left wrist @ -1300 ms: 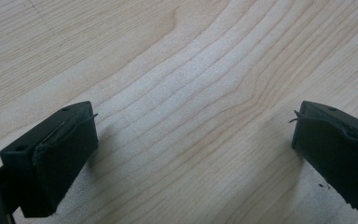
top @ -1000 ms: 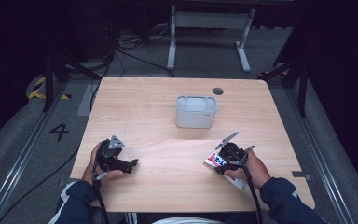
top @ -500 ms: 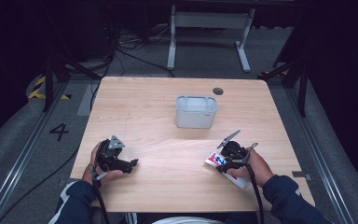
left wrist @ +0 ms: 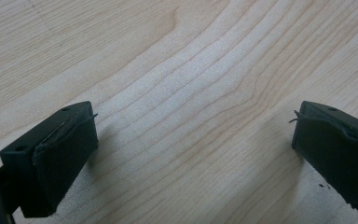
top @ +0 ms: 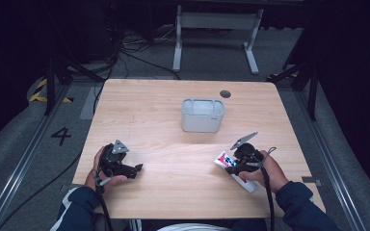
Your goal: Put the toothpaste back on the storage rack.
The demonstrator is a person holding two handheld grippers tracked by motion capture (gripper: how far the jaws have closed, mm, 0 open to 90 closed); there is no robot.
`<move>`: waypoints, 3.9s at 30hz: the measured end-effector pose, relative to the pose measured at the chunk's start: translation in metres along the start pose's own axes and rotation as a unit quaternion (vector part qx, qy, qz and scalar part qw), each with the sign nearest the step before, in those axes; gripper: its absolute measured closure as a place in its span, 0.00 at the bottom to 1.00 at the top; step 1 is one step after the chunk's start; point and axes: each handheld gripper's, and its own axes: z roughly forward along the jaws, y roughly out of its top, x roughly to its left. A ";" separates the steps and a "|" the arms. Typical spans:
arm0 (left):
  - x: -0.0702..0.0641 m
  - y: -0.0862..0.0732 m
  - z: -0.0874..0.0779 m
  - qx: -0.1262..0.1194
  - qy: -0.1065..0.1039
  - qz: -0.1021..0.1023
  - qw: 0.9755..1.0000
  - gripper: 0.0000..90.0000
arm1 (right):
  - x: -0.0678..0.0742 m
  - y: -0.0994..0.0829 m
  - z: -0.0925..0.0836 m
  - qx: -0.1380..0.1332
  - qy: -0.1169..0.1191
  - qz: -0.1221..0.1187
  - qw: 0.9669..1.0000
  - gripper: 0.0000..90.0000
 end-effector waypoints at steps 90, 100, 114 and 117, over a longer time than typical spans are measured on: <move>0.000 0.000 0.001 0.000 -0.006 -0.004 1.000 0.00 | -0.034 0.106 -0.090 -0.332 -0.030 -0.038 0.942 0.72; 0.002 0.001 0.002 -0.003 -0.013 0.005 1.000 0.00 | -0.037 0.128 -0.085 -0.339 -0.030 -0.041 0.939 0.71; 0.003 0.002 0.003 -0.002 -0.017 0.010 1.000 0.00 | -0.044 0.153 -0.073 -0.339 -0.037 -0.041 0.939 0.71; 0.002 0.002 0.002 -0.001 -0.018 0.008 1.000 0.00 | -0.046 0.157 -0.070 -0.344 -0.043 -0.042 0.937 0.71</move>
